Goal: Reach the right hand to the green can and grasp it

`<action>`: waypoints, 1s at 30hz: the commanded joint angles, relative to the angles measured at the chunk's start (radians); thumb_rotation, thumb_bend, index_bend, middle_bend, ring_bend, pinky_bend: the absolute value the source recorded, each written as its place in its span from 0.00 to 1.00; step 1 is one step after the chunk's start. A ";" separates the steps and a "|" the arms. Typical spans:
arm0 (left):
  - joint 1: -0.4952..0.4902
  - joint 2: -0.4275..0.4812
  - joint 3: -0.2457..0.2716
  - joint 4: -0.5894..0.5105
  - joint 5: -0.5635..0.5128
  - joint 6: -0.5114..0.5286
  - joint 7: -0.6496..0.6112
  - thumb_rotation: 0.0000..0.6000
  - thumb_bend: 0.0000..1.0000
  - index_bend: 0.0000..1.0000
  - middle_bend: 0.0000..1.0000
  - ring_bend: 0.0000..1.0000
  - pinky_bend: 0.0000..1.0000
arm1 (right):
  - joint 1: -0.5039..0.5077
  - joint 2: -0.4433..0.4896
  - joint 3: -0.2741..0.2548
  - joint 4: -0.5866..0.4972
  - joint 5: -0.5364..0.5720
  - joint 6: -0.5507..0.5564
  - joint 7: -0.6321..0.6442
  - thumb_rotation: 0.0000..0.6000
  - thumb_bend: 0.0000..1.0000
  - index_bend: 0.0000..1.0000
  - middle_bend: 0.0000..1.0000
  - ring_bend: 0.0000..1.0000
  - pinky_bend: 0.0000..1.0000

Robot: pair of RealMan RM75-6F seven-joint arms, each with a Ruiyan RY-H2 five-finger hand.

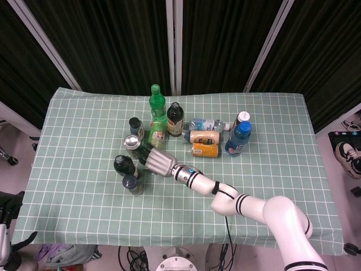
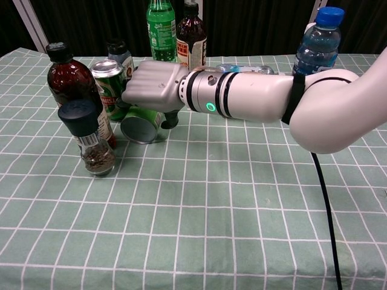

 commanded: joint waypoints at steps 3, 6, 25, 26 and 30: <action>0.003 0.002 0.001 -0.002 0.001 -0.001 -0.005 1.00 0.00 0.24 0.11 0.11 0.16 | 0.016 -0.076 -0.075 0.158 -0.099 0.130 0.159 1.00 0.41 0.62 0.49 0.36 0.43; 0.007 0.005 0.001 -0.002 0.000 0.000 -0.006 1.00 0.00 0.24 0.11 0.11 0.16 | 0.011 -0.099 -0.112 0.234 -0.150 0.233 0.268 1.00 0.48 0.73 0.58 0.45 0.51; 0.000 0.016 -0.006 -0.028 0.033 0.011 0.017 1.00 0.00 0.24 0.11 0.11 0.16 | -0.248 0.256 -0.253 -0.205 -0.341 0.880 0.254 1.00 0.57 0.77 0.64 0.50 0.56; -0.001 0.017 -0.007 -0.032 0.036 0.012 0.022 1.00 0.00 0.24 0.11 0.11 0.16 | -0.264 0.281 -0.261 -0.243 -0.353 0.899 0.230 1.00 0.57 0.77 0.64 0.50 0.56; -0.010 0.022 -0.008 -0.052 0.052 0.012 0.044 1.00 0.00 0.24 0.11 0.11 0.16 | -0.324 0.365 -0.278 -0.369 -0.411 0.973 0.121 1.00 0.57 0.77 0.64 0.50 0.56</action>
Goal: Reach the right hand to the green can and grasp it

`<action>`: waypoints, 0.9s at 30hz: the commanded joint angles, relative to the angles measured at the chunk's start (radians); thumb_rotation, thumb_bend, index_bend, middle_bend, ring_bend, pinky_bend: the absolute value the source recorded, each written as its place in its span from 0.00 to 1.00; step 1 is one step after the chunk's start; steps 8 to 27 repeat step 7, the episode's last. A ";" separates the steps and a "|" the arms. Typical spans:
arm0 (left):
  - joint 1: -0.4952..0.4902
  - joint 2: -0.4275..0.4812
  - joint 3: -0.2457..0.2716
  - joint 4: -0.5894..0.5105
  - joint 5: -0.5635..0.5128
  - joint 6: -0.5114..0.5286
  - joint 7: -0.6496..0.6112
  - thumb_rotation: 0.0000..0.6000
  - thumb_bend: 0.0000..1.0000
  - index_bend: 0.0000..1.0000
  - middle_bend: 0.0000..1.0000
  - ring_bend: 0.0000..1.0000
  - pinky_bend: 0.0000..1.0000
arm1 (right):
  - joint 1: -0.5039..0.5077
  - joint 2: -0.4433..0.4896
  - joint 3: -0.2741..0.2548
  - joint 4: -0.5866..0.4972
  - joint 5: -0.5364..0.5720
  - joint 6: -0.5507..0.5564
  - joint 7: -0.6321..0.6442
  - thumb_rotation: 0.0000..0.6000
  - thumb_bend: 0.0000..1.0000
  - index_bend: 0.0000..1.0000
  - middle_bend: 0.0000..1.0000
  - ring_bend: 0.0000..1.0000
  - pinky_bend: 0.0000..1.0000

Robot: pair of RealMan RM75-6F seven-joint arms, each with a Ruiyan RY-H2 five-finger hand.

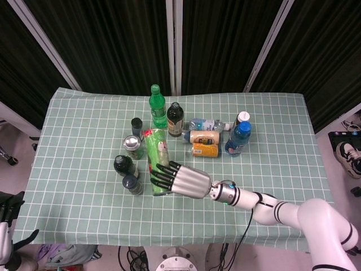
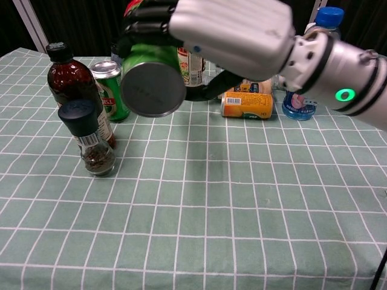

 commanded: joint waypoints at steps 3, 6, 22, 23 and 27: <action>-0.014 0.005 -0.002 -0.023 0.018 -0.005 0.027 1.00 0.00 0.24 0.11 0.11 0.16 | -0.110 0.140 -0.037 -0.183 -0.107 0.116 -0.161 1.00 0.57 0.77 0.64 0.50 0.55; -0.020 0.008 -0.004 -0.035 0.023 -0.009 0.038 1.00 0.00 0.24 0.11 0.11 0.16 | -0.116 0.147 -0.028 -0.197 -0.126 0.102 -0.180 1.00 0.57 0.77 0.64 0.50 0.54; -0.021 0.009 -0.005 -0.038 0.023 -0.010 0.041 1.00 0.00 0.24 0.11 0.11 0.16 | -0.117 0.147 -0.024 -0.198 -0.130 0.097 -0.182 1.00 0.57 0.77 0.64 0.50 0.54; -0.021 0.009 -0.005 -0.038 0.023 -0.010 0.041 1.00 0.00 0.24 0.11 0.11 0.16 | -0.117 0.147 -0.024 -0.198 -0.130 0.097 -0.182 1.00 0.57 0.77 0.64 0.50 0.54; -0.021 0.009 -0.005 -0.038 0.023 -0.010 0.041 1.00 0.00 0.24 0.11 0.11 0.16 | -0.117 0.147 -0.024 -0.198 -0.130 0.097 -0.182 1.00 0.57 0.77 0.64 0.50 0.54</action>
